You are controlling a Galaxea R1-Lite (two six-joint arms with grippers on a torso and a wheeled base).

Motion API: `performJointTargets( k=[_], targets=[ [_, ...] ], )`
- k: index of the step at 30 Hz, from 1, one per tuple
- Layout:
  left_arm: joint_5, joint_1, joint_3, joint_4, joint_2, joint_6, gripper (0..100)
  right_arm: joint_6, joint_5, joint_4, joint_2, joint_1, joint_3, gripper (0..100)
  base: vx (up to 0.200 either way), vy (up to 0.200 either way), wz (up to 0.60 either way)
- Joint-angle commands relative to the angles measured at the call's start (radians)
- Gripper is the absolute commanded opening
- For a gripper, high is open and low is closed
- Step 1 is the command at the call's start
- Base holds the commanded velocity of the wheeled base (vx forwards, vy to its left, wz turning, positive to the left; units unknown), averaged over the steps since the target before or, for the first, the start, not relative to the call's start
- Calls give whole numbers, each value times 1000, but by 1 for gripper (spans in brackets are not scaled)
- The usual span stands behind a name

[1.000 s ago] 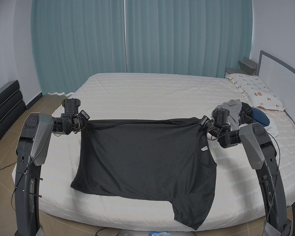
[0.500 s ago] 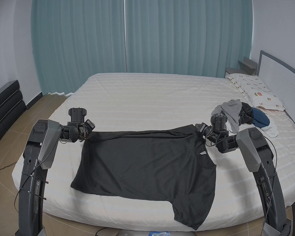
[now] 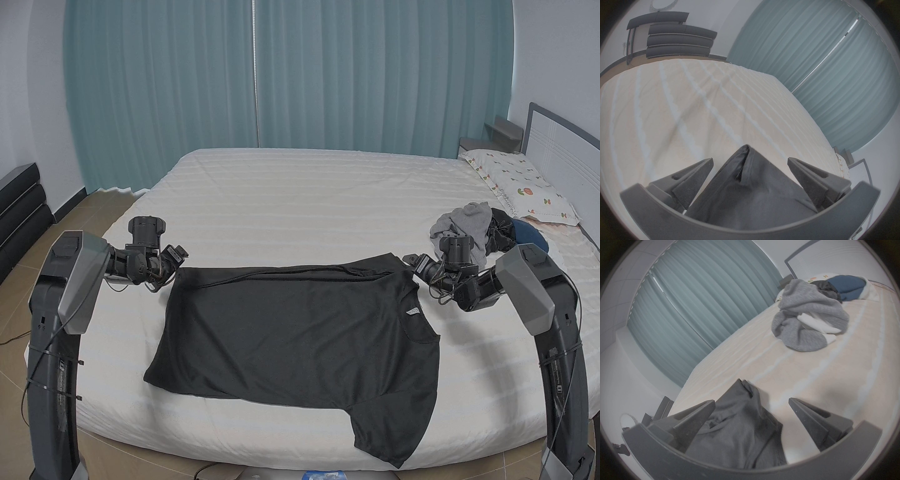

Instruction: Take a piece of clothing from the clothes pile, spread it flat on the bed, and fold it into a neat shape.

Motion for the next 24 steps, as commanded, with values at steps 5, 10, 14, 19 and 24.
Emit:
performJointTargets(
  k=[5, 10, 14, 19, 24],
  targets=[
    [-169, 33, 799, -244, -533, -15, 100, 93, 215, -304, -514, 21, 872, 100, 0, 0, 0],
    [-211, 35, 967, -322, -576, -13, 100, 99, 226, -385, -580, 36, 1032, 100, 0, 0, 0],
    [-252, 35, 1116, -391, -597, -19, 100, 104, 226, -396, -629, 53, 1165, 100, 0, 0, 0],
    [-303, 35, 1245, -511, -585, -22, 100, 122, 226, -397, -618, 91, 1216, 100, -200, 0, 0],
    [-307, 56, 1303, -591, -551, -21, 100, 185, 229, -396, -618, 123, 1234, 100, -200, 0, 0]
  ],
)
